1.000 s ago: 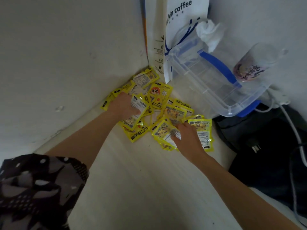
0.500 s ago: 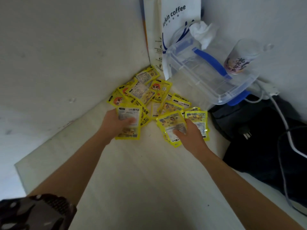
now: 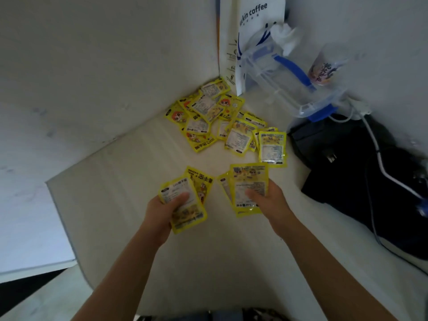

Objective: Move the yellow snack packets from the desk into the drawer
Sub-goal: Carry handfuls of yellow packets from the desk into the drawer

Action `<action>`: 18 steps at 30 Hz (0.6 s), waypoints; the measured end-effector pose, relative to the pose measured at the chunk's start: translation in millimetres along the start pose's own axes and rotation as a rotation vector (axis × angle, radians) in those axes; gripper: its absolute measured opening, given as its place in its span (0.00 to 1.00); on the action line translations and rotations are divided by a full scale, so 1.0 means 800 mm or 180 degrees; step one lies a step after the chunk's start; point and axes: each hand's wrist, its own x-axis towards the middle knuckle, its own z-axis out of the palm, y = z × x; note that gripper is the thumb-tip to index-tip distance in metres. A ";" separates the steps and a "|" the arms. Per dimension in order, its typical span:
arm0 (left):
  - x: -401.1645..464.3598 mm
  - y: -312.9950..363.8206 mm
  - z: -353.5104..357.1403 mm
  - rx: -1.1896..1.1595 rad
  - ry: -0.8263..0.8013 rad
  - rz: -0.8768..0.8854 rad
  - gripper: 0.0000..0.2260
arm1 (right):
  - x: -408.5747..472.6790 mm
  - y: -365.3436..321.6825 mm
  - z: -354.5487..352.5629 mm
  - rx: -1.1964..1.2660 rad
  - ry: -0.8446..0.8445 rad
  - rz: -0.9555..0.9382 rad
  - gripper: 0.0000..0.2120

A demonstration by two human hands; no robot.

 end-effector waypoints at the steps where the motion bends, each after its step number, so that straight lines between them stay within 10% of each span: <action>1: -0.009 -0.008 -0.005 -0.0046 -0.0033 -0.0019 0.14 | -0.013 0.006 0.001 0.0042 0.0001 0.0030 0.14; 18: -0.145 -0.108 -0.118 0.0322 -0.0808 -0.0213 0.12 | -0.263 0.141 0.073 0.0534 0.1105 0.0220 0.09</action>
